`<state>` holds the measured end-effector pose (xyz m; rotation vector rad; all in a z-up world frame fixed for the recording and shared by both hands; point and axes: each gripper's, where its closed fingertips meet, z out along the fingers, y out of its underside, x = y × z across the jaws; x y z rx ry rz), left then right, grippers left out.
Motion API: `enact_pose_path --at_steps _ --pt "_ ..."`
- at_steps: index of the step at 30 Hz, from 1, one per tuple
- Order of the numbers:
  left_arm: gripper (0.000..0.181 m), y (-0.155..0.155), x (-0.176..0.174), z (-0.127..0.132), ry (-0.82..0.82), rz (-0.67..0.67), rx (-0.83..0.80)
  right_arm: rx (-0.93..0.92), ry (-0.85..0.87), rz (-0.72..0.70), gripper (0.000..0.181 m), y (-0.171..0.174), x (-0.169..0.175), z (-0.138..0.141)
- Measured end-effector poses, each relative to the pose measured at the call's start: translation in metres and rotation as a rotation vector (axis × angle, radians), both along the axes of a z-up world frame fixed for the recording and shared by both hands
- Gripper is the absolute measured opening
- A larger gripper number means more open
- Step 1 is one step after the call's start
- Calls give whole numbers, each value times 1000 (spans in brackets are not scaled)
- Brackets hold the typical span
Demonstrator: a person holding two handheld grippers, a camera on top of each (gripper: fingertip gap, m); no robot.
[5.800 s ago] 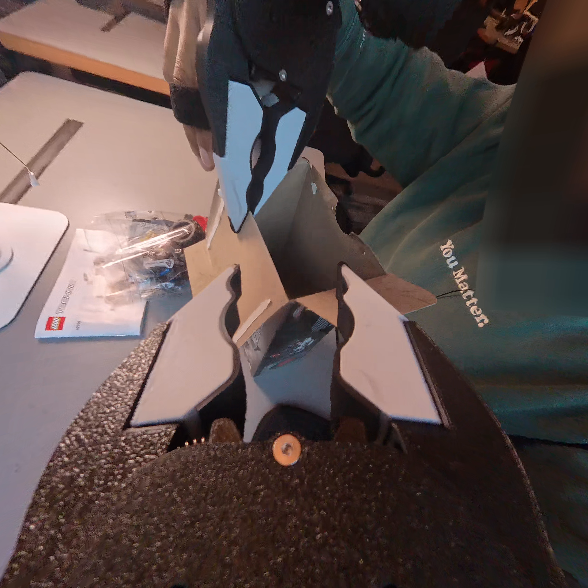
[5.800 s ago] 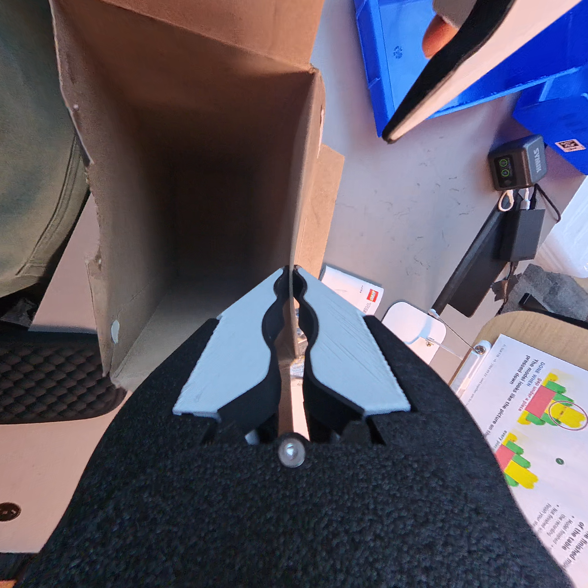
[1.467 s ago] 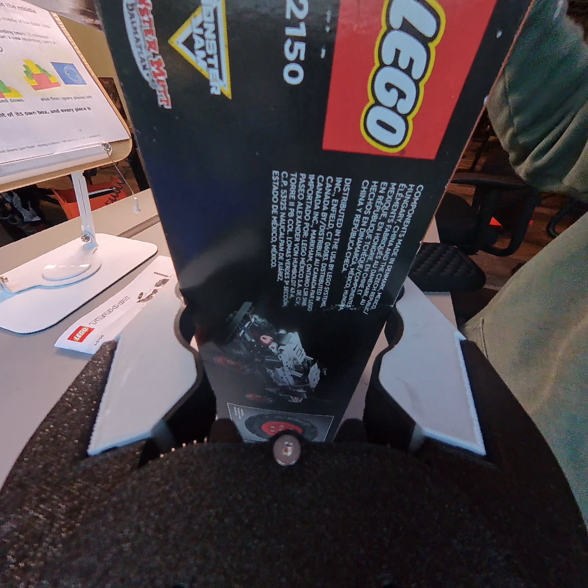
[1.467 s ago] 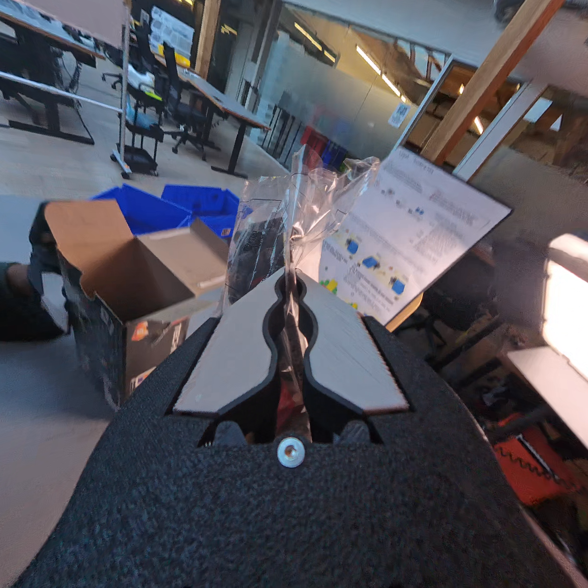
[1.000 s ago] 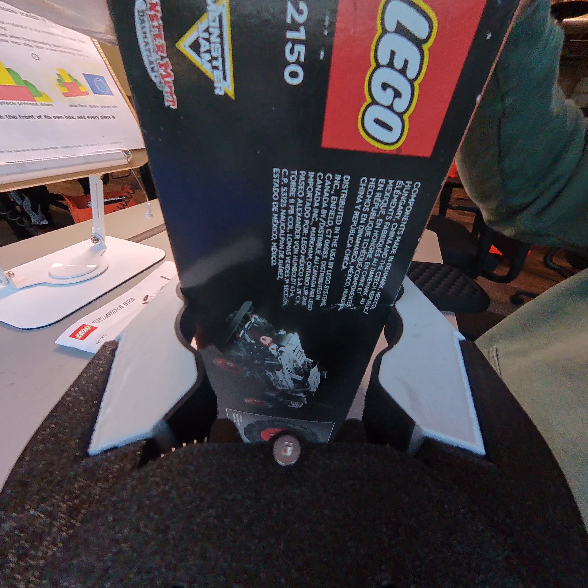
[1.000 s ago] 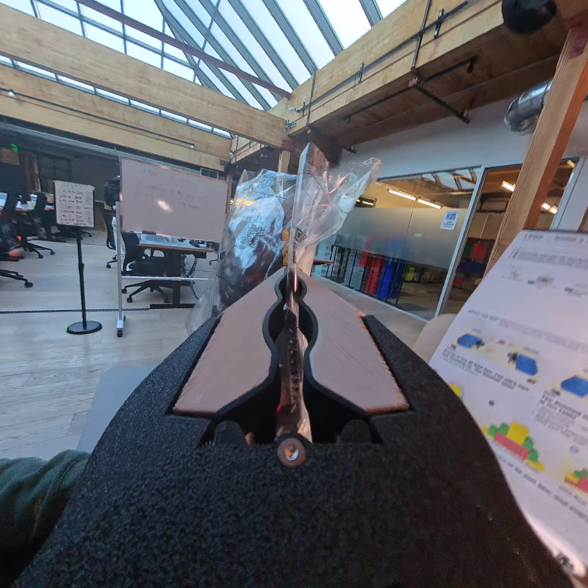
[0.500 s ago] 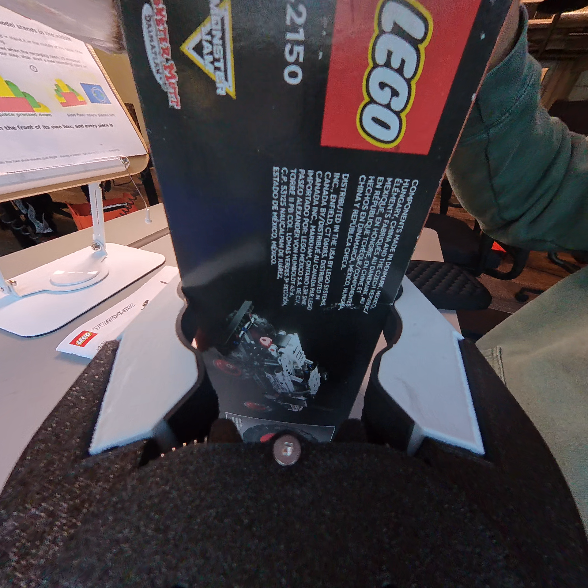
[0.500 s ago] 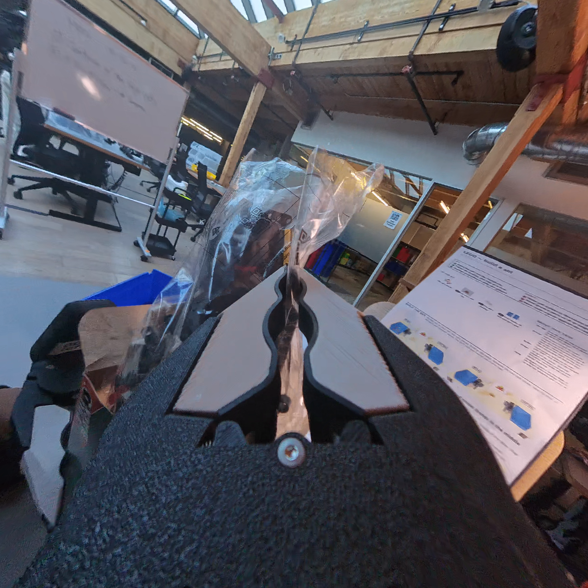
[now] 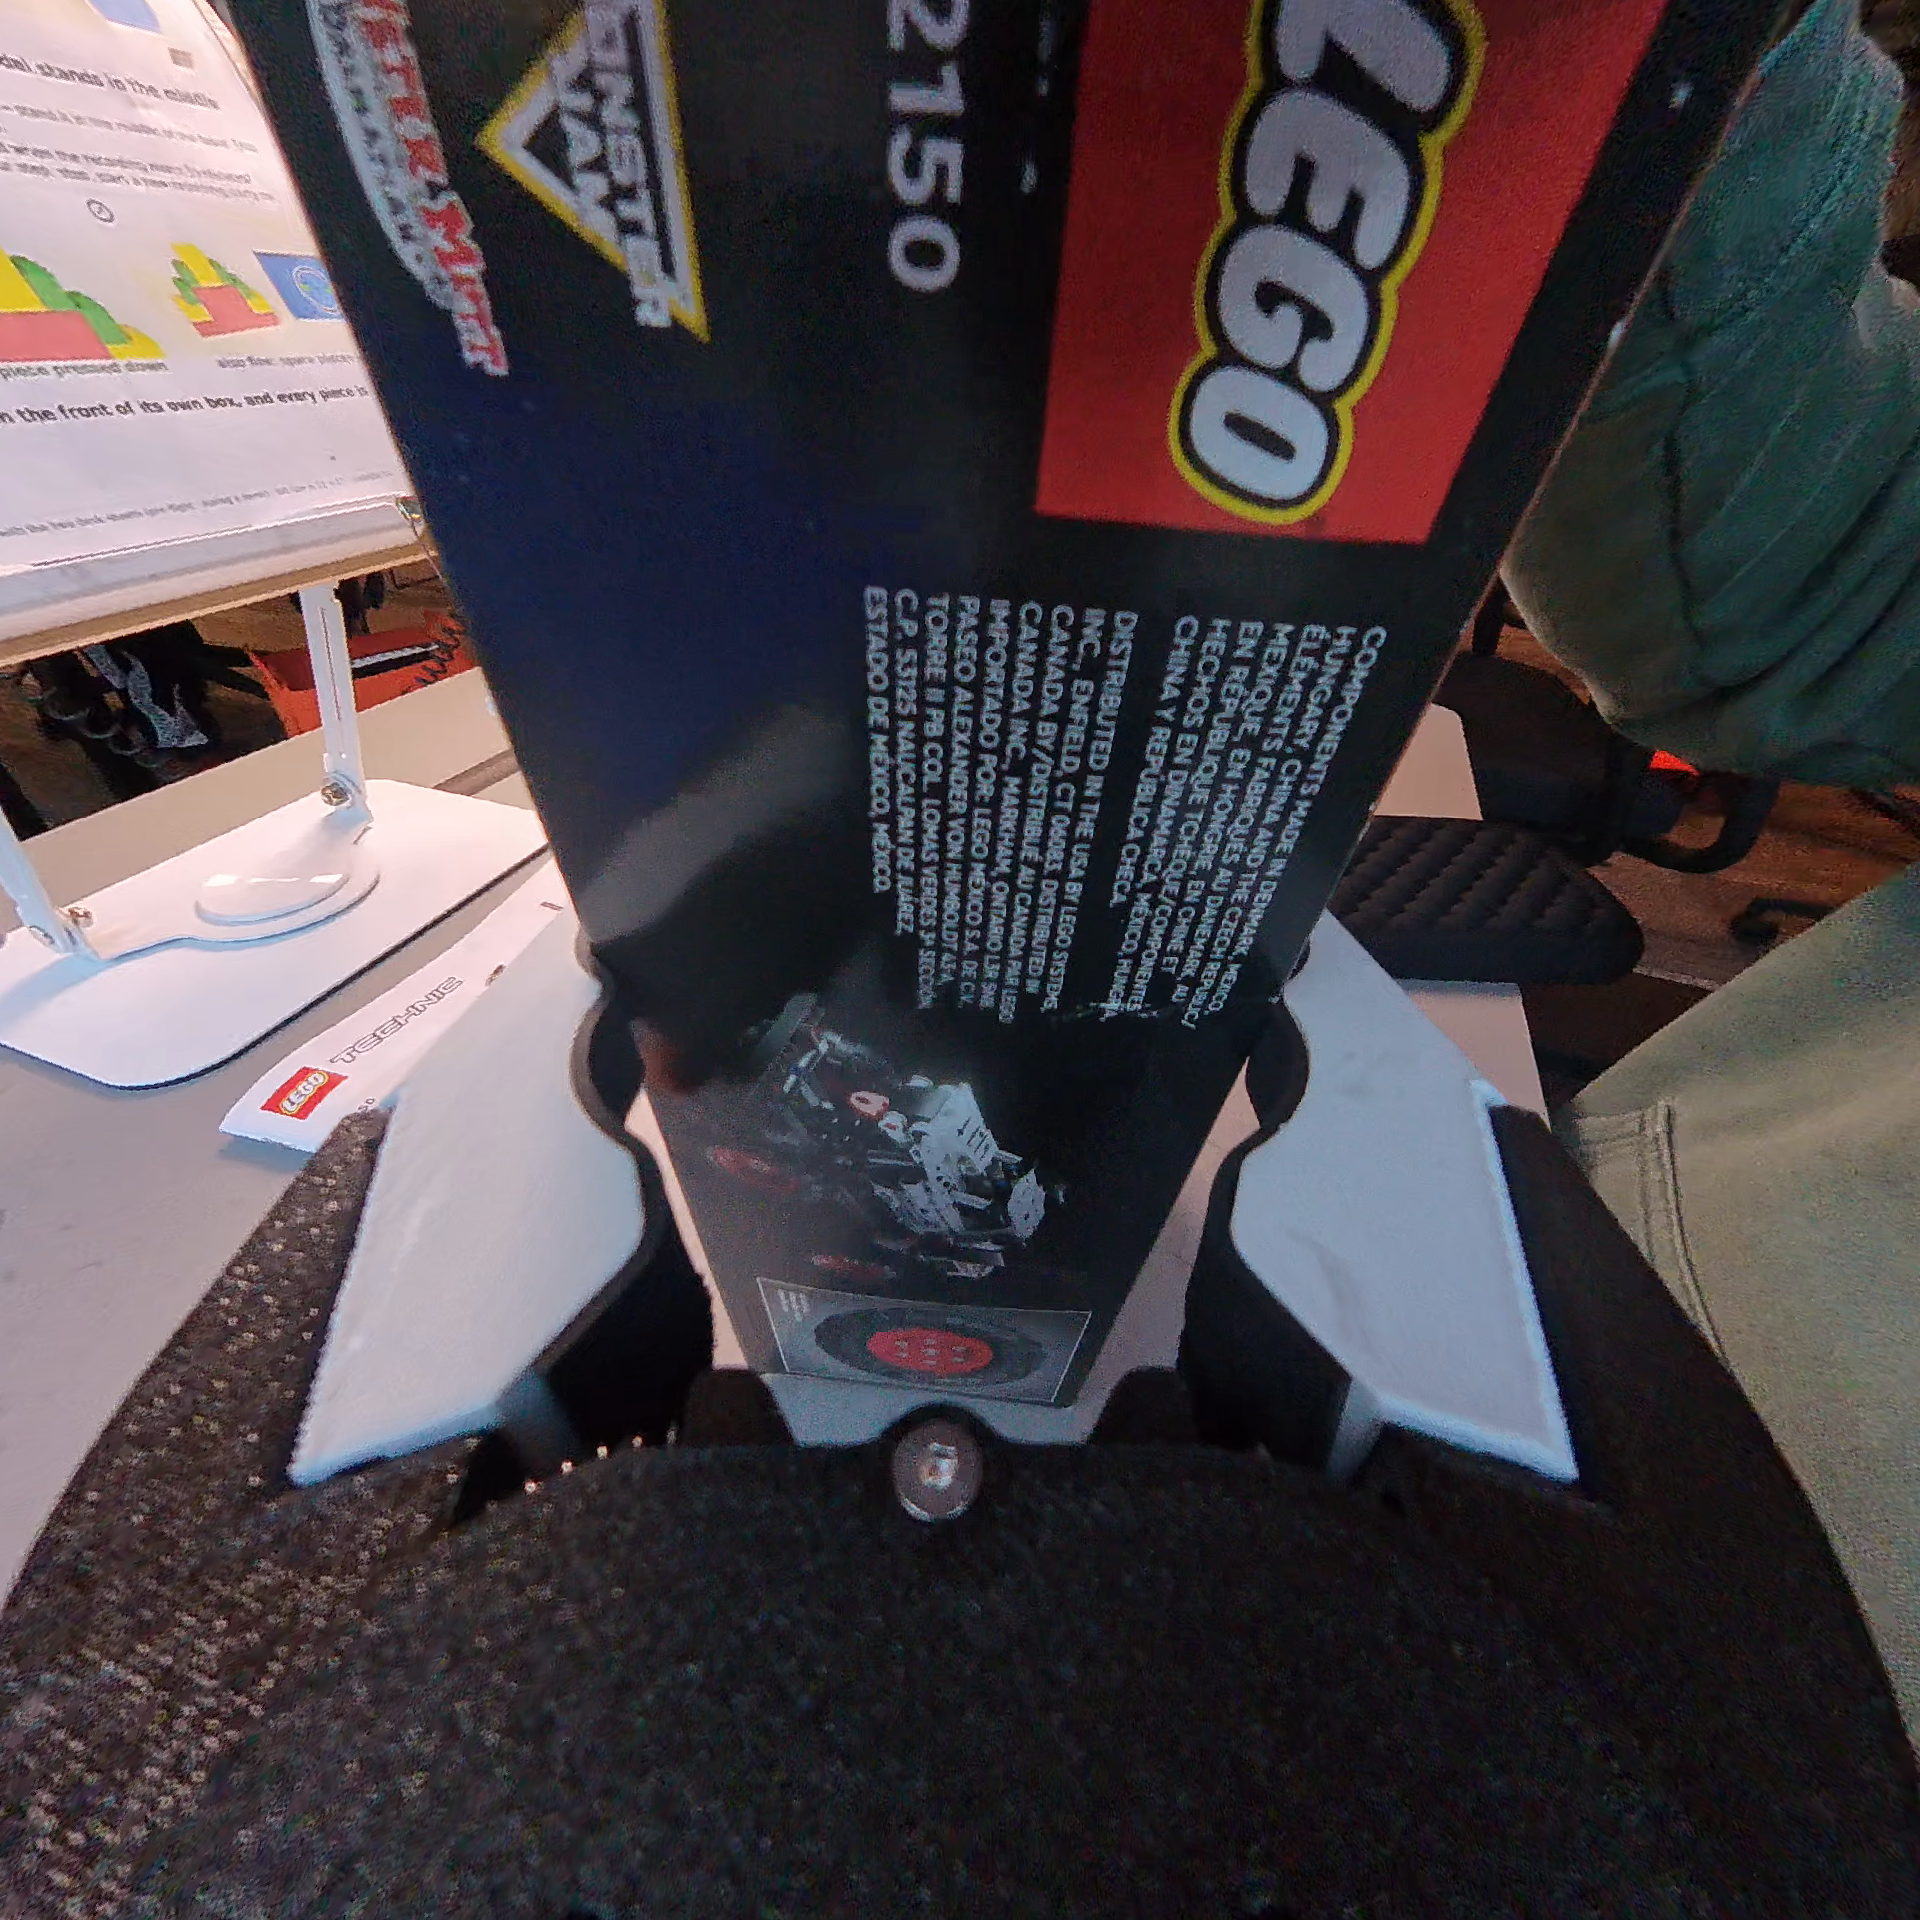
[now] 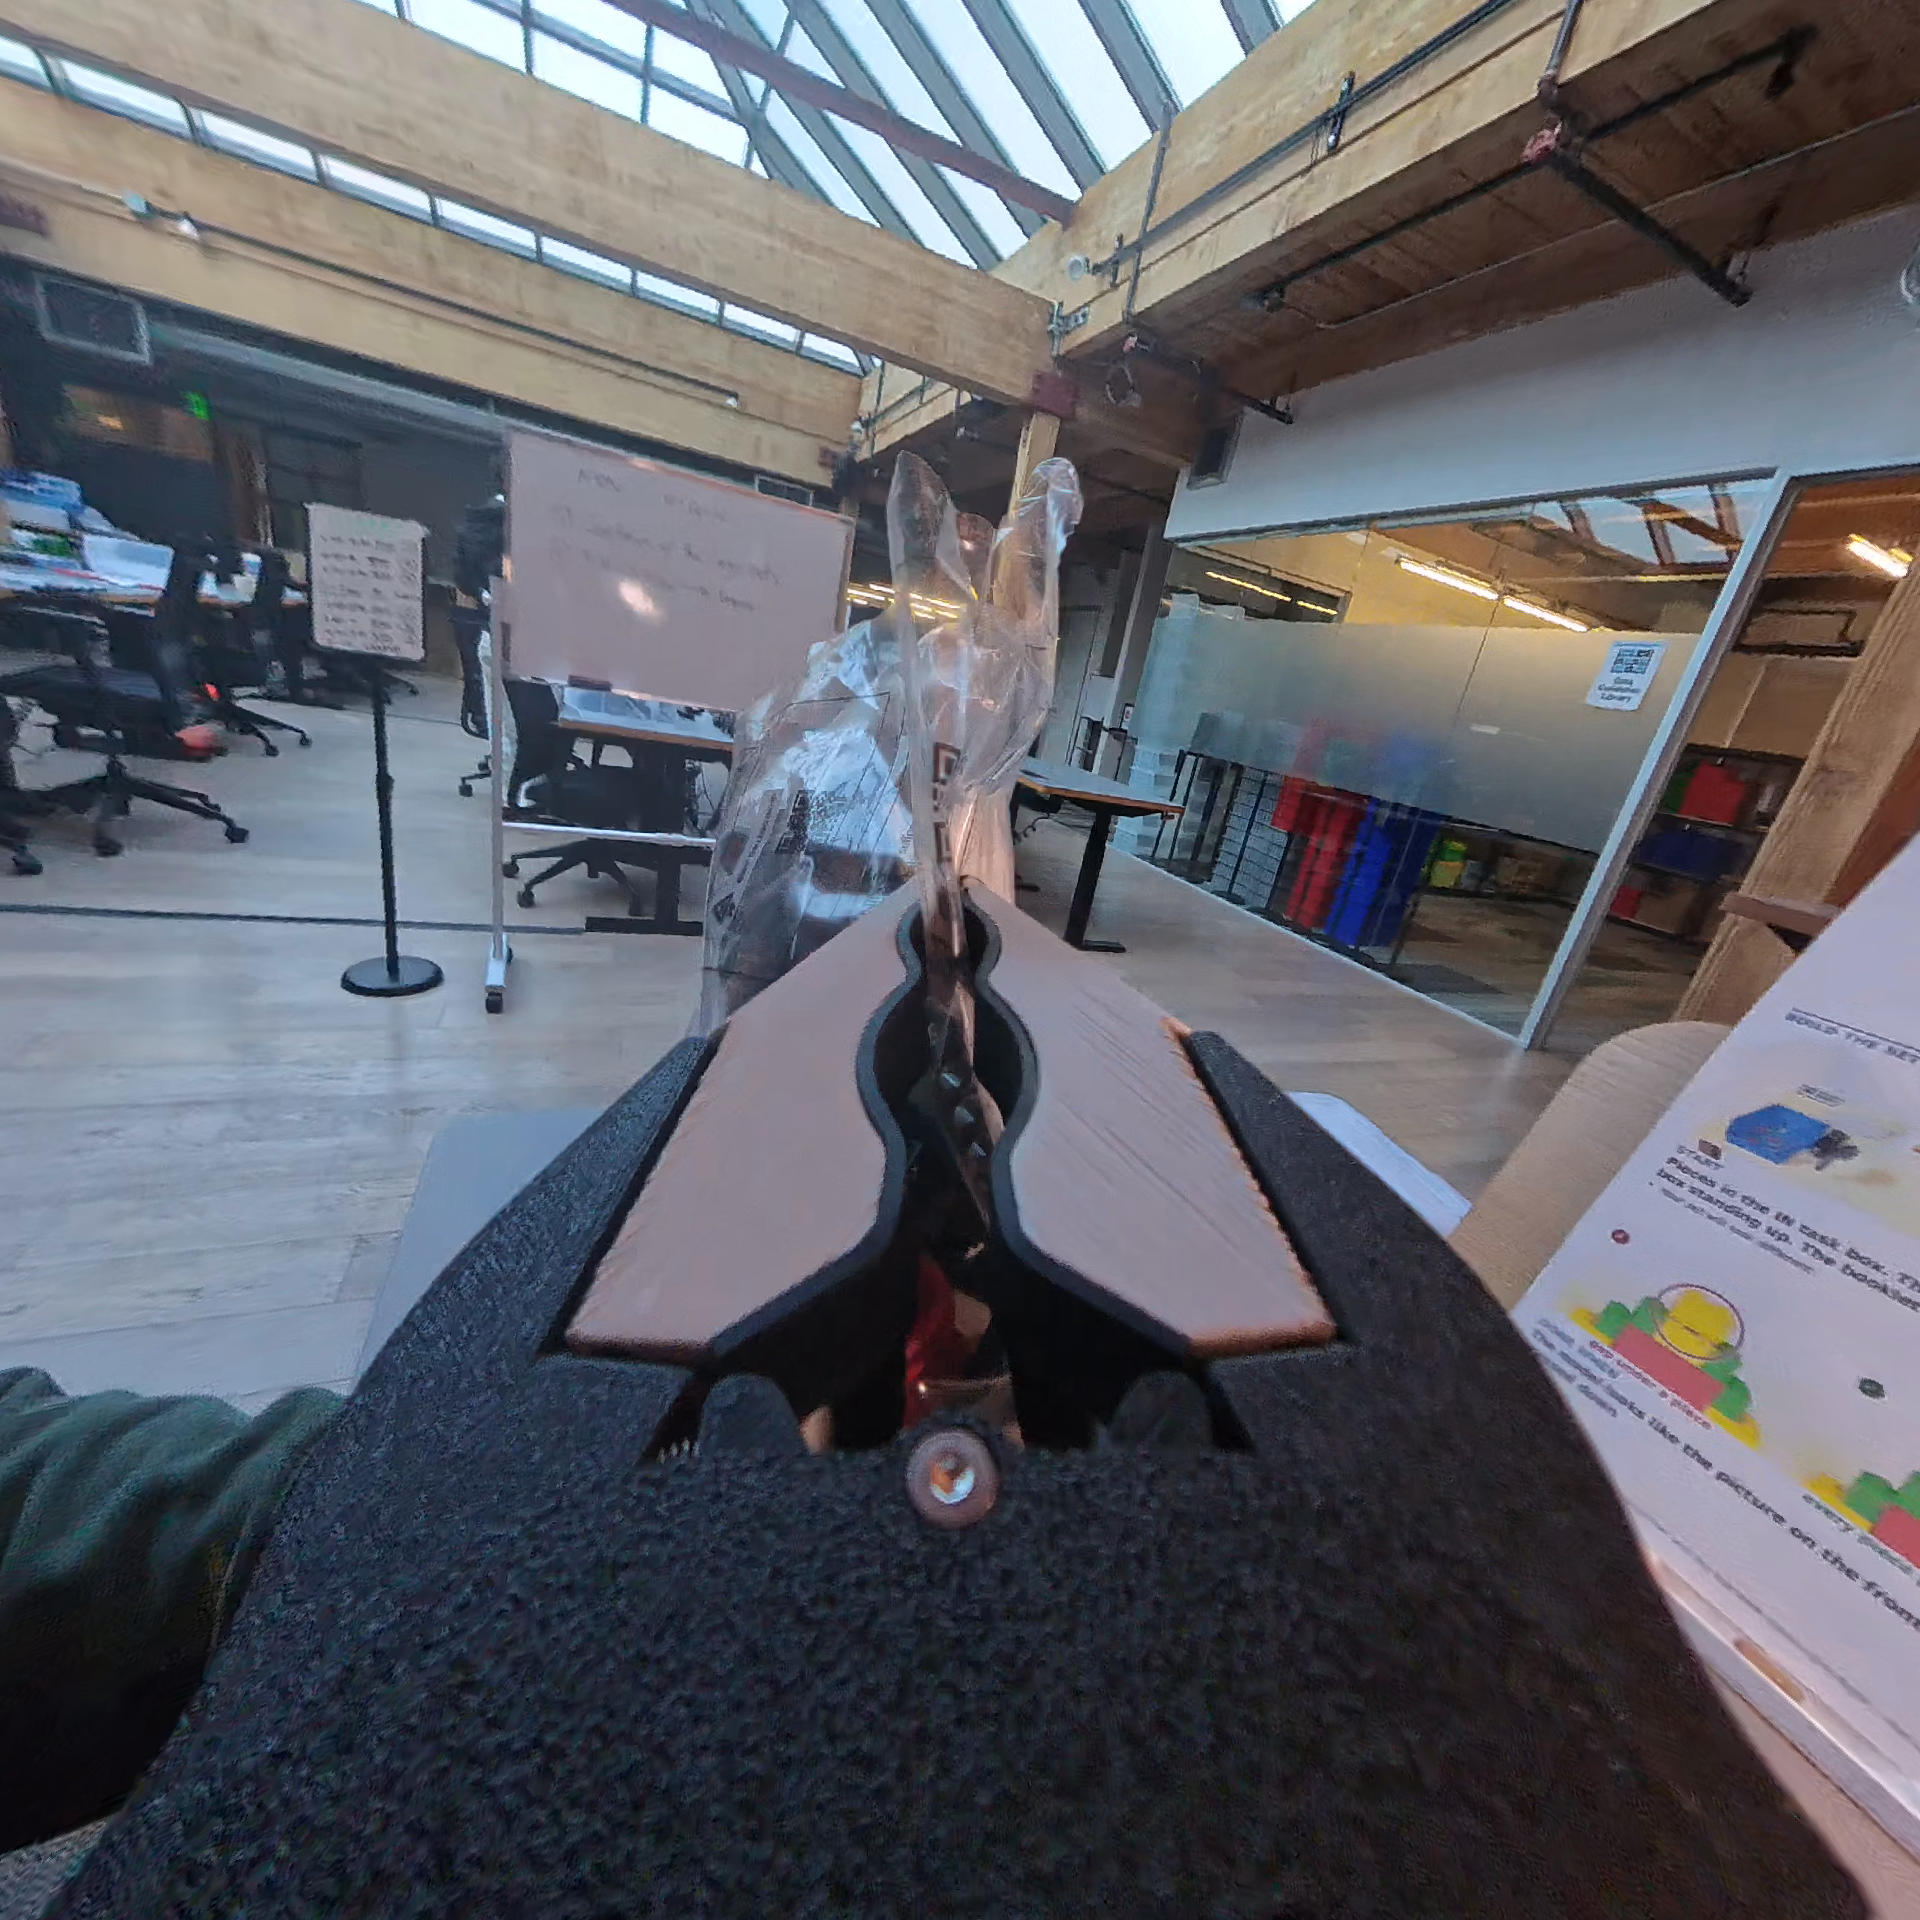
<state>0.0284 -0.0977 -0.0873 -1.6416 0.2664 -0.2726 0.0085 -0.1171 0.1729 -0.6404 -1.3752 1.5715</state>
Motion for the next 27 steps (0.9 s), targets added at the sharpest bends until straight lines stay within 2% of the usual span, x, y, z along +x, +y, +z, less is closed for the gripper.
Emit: enact_pose_path --at_steps 6,9,12,14,16,18,21,22,24,27 --pt "119 -3 -12 1 -35 42 -9 -140 -147 40 0 34 3 -20" --pt "118 -4 -8 7 -21 39 2 -12 -204 7 0 36 10 -32" --pt "126 -35 -20 48 -55 48 117 135 -230 -45 0 29 13 -48" --pt "117 -70 -39 93 -118 82 245 128 -243 -30 0 27 17 -51" --pt "101 -95 -47 130 -96 130 318 137 -245 -21 0 26 20 -52" --pt "95 -94 -46 147 -7 168 252 136 -243 17 0 20 22 -53" --pt "100 -73 -31 165 -8 50 122 119 -197 84 0 10 27 -49" --pt "95 -65 -29 170 -14 16 91 98 -196 113 0 8 28 -48" --pt "62 -51 -18 167 43 -79 -20 62 -204 166 0 5 30 -47" --pt "45 -37 -18 165 165 -56 -141 65 -202 151 0 15 29 -49"
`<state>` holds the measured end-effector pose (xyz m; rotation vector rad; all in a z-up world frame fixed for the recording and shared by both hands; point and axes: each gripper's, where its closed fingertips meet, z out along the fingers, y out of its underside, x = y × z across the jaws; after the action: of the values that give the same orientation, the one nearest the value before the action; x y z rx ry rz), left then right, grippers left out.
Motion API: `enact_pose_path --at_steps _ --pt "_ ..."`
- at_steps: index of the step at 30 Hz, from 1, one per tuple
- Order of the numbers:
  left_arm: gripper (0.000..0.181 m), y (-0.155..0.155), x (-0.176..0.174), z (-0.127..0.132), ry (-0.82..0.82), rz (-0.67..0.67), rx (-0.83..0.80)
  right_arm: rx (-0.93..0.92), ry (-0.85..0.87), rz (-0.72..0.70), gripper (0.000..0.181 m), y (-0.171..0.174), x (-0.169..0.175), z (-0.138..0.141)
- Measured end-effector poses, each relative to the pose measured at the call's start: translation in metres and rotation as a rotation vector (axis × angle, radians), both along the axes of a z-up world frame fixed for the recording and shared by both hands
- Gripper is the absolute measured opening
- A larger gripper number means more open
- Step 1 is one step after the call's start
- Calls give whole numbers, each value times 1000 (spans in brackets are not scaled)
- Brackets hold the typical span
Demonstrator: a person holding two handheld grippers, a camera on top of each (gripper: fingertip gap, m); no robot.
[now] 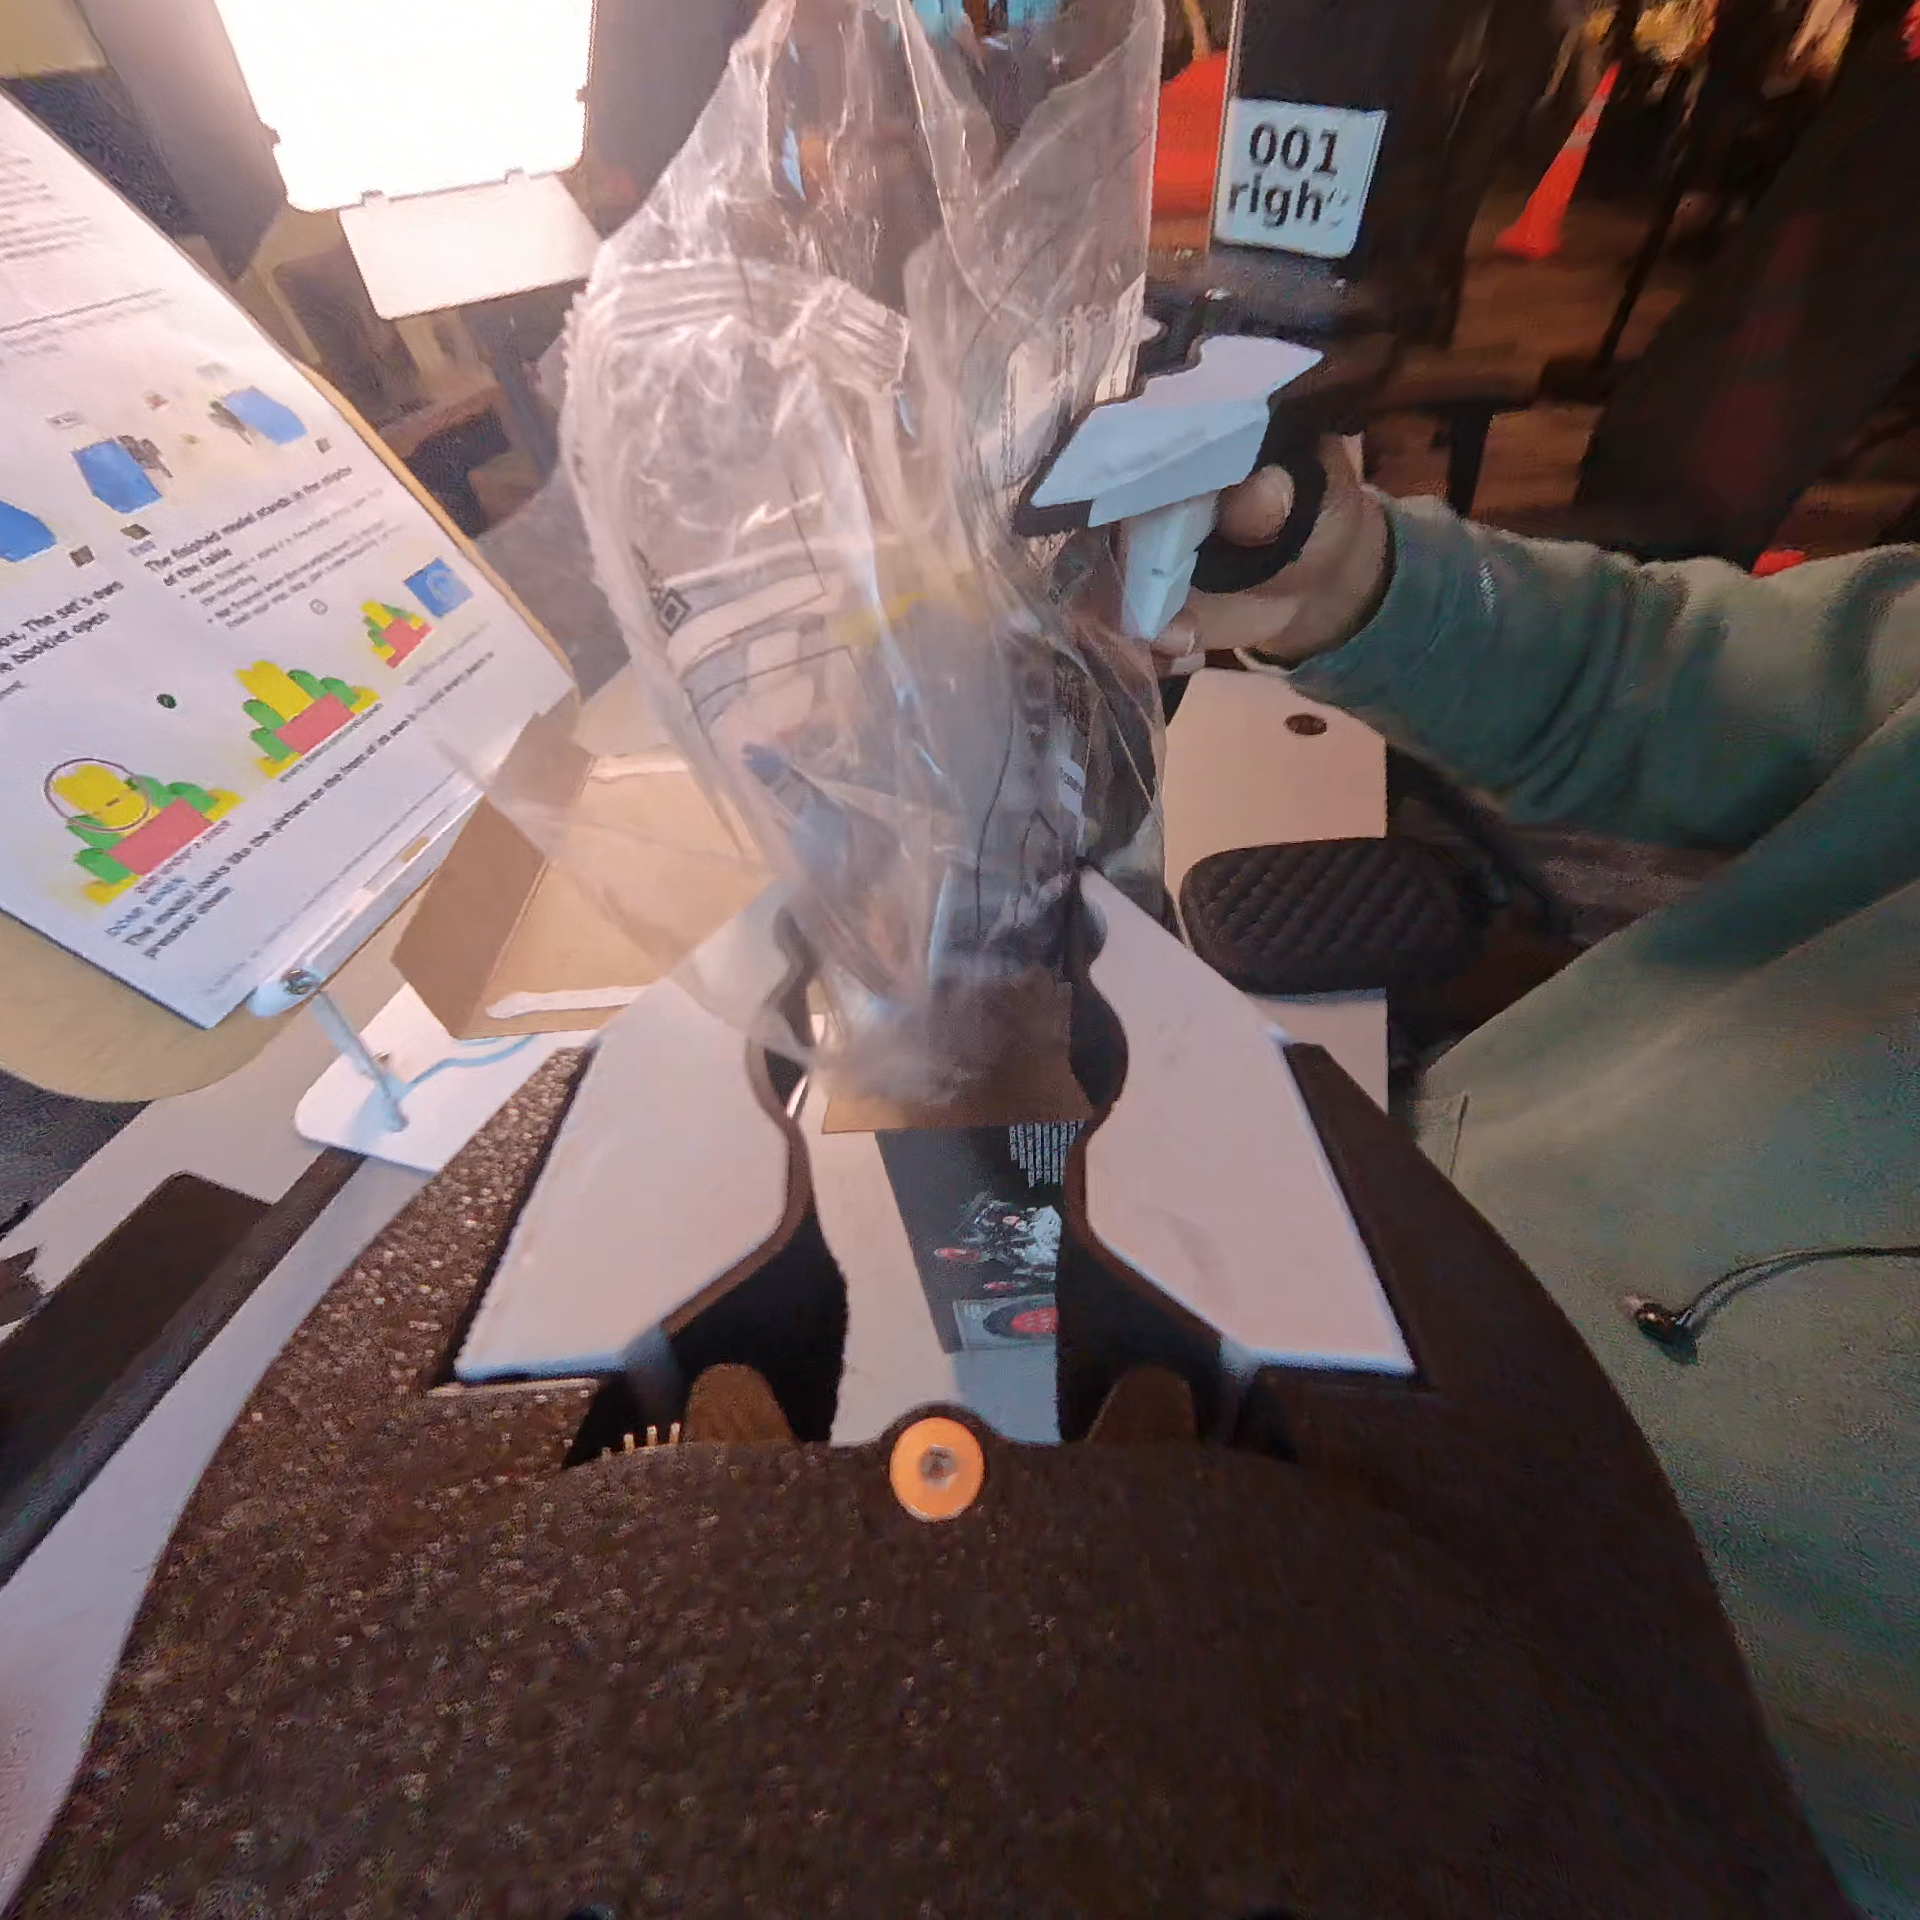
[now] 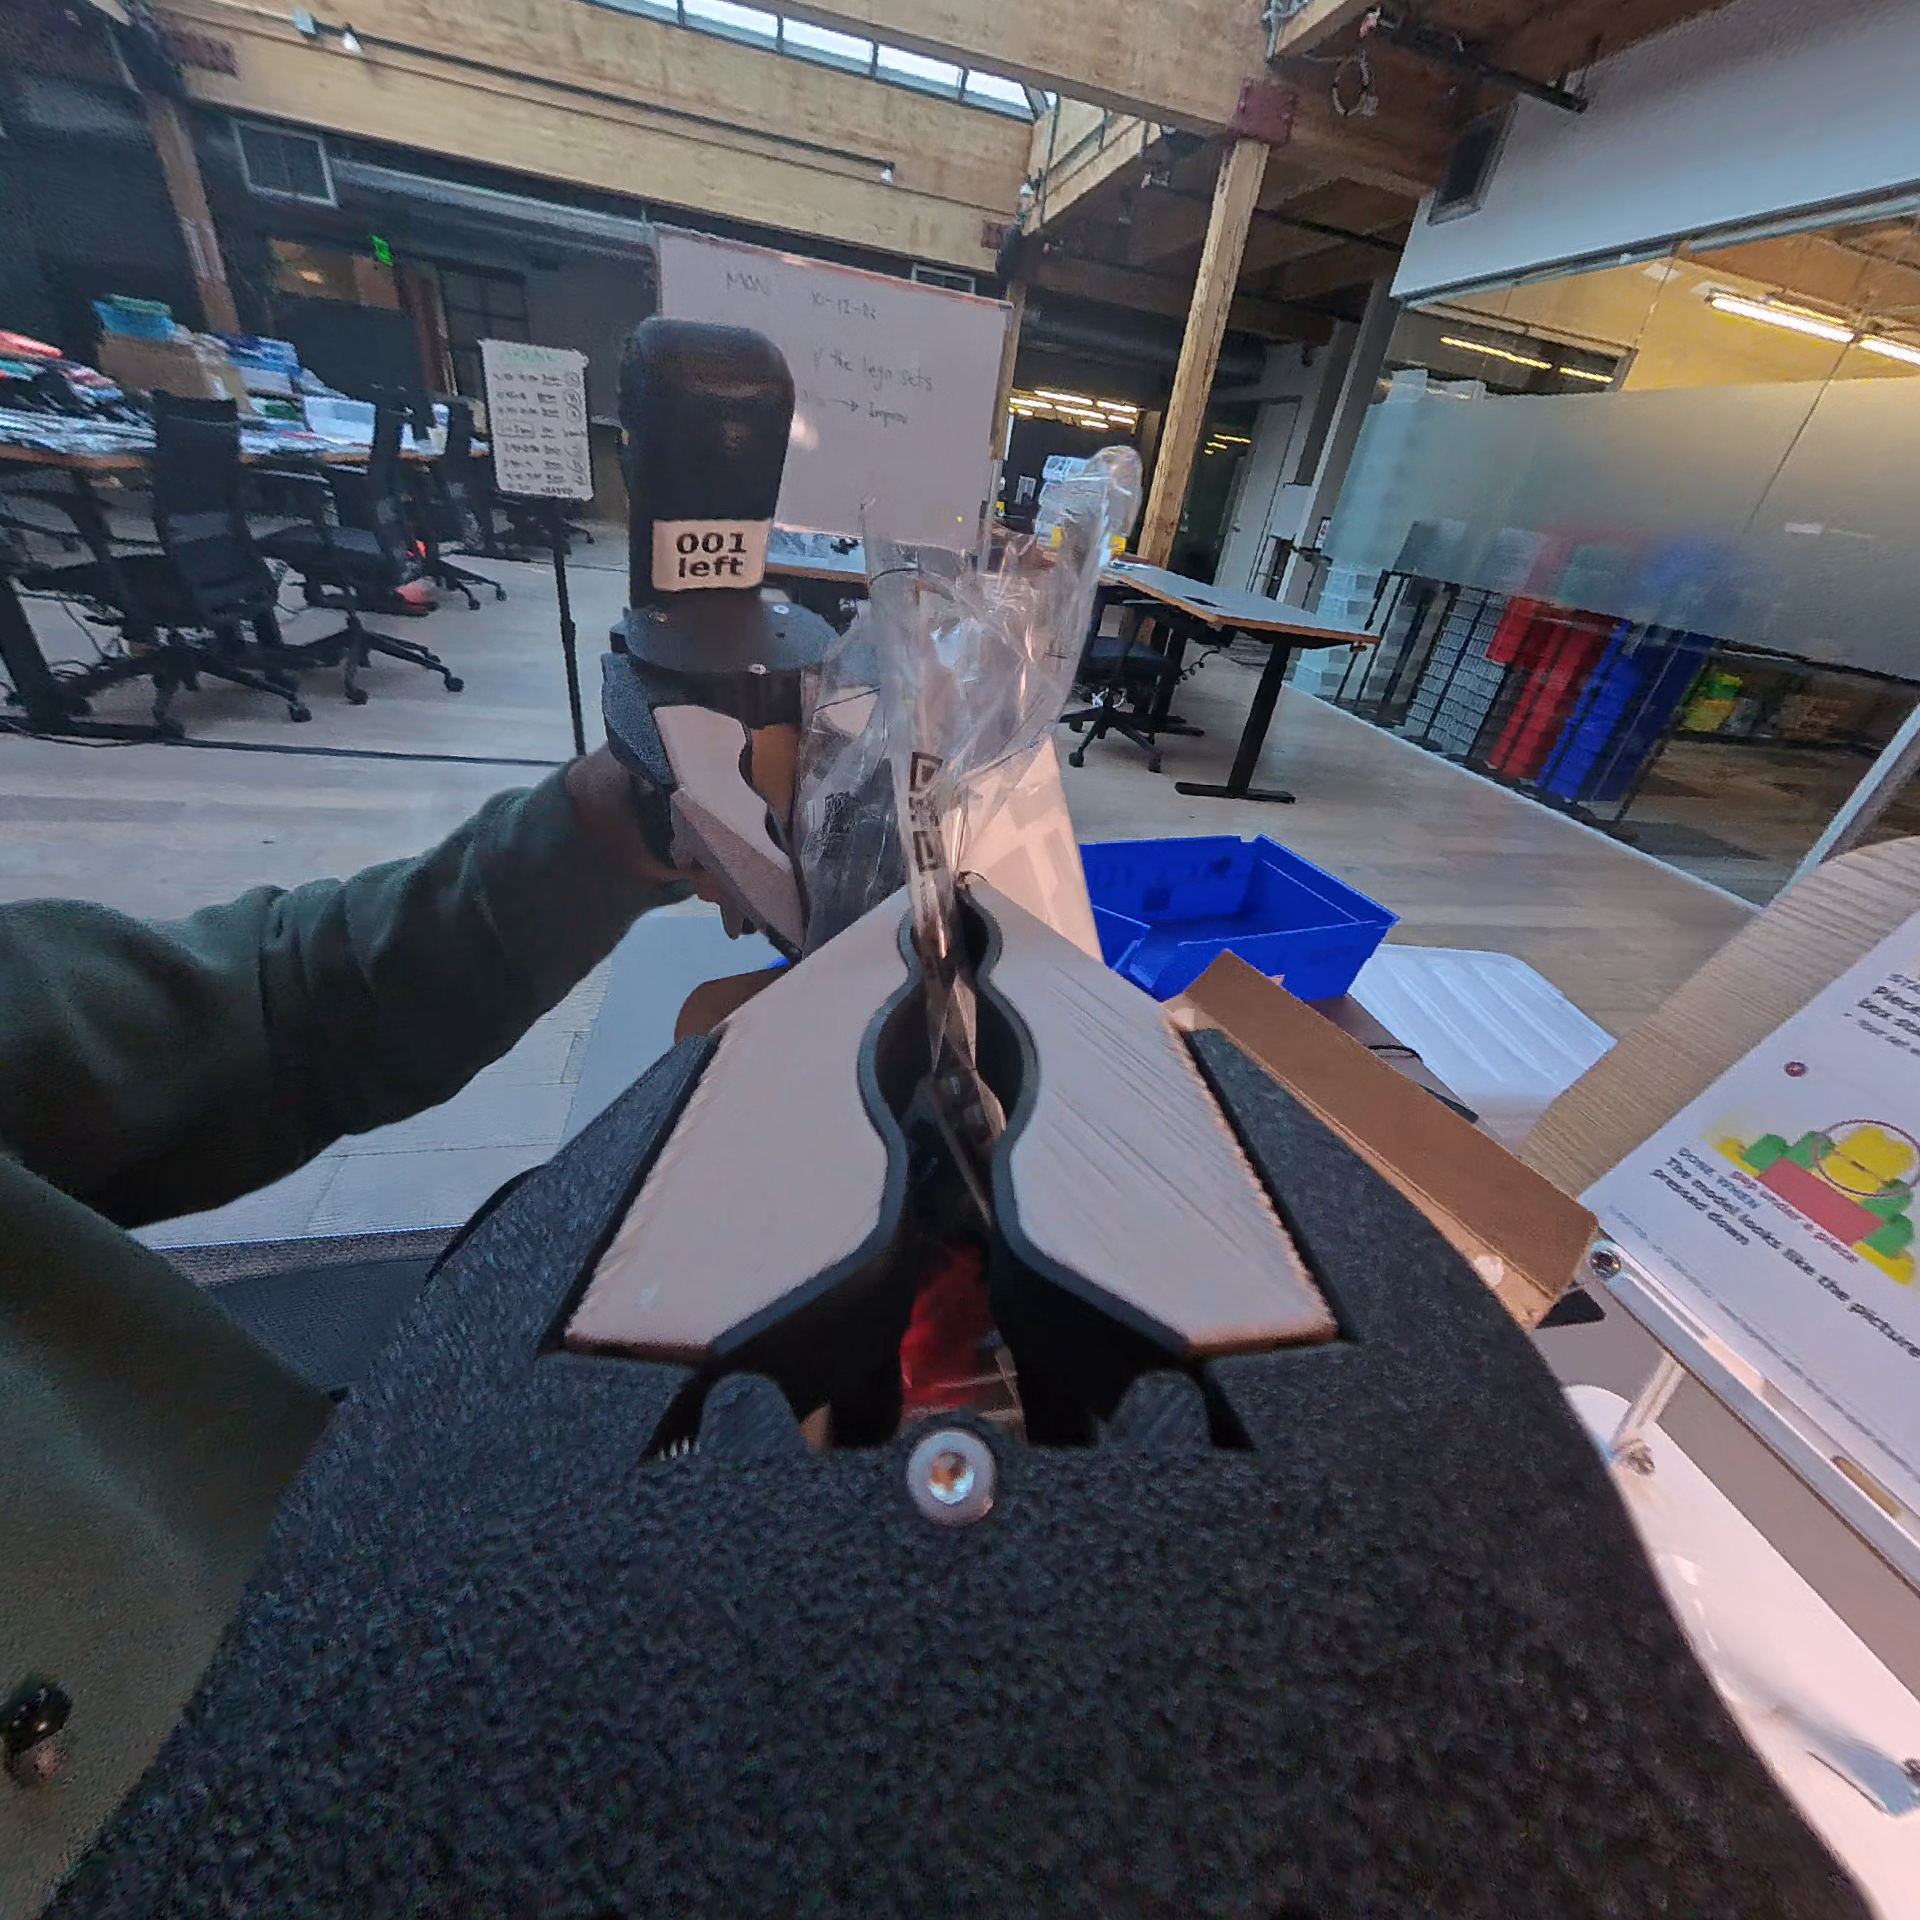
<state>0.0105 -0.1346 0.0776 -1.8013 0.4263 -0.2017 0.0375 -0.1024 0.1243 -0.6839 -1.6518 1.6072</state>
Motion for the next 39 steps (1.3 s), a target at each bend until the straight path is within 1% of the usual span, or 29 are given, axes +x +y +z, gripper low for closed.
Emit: enact_pose_path --at_steps 1,2,3,4,5,6,7,8,10,11,12,13,14,15,16,18,22,23,24,27,28,30,32,33,36,39 --pt "41 3 0 2 19 5 -23 -4 -6 0 0 3 1 1" --pt "39 4 0 4 23 3 -47 5 -21 2 4 6 3 2" --pt "38 5 0 6 25 -3 -70 38 -36 -4 15 10 5 4" --pt "36 5 0 7 32 -4 -86 93 -38 -30 31 17 8 7" --pt "28 5 -2 8 54 3 -96 167 -38 -48 41 25 13 9" --pt "25 4 -3 9 68 8 -108 263 -73 -38 37 33 20 3" --pt "25 3 -4 9 73 7 -115 364 -137 -25 35 41 28 -8" --pt "25 3 -4 10 77 8 -123 456 -192 -38 37 53 32 -19" --pt "25 2 -4 12 88 11 -133 619 -285 -47 33 73 38 -41" --pt "25 3 -4 13 90 14 -137 677 -322 -69 29 81 37 -51" --pt "25 5 -3 14 92 13 -141 731 -363 -91 16 86 33 -63" --pt "25 7 -1 14 92 7 -144 804 -429 -75 6 84 32 -83" --pt "25 10 2 12 90 -2 -151 886 -468 -56 0 78 28 -104" --pt "25 14 5 9 105 -5 -166 971 -480 -42 0 72 23 -122" --pt "25 17 5 3 133 3 -183 1016 -496 -30 0 64 20 -130" --pt "24 18 5 3 127 13 -184 1064 -519 -2 0 61 21 -130" --pt "24 15 -2 -5 112 45 -206 989 -525 19 0 64 19 -127" --pt "24 15 -3 -6 102 45 -214 967 -503 12 12 65 18 -122" --pt "24 15 -3 -10 104 43 -232 937 -485 21 17 65 22 -114" --pt "26 17 -5 -23 134 34 -293 806 -382 20 34 66 28 -75" --pt "28 18 -3 -28 143 27 -314 755 -348 20 45 64 28 -62" --pt "37 19 1 -38 167 6 -363 698 -318 8 53 61 27 -48" --pt "45 23 5 -42 190 -3 -364 704 -323 9 64 59 26 -51" --pt "46 24 8 -40 188 -10 -351 722 -327 8 65 59 25 -55" --pt "47 20 18 -31 170 -47 -314 733 -343 34 62 55 26 -66" --pt "48 20 16 -34 219 -37 -337 749 -350 36 59 54 23 -71"
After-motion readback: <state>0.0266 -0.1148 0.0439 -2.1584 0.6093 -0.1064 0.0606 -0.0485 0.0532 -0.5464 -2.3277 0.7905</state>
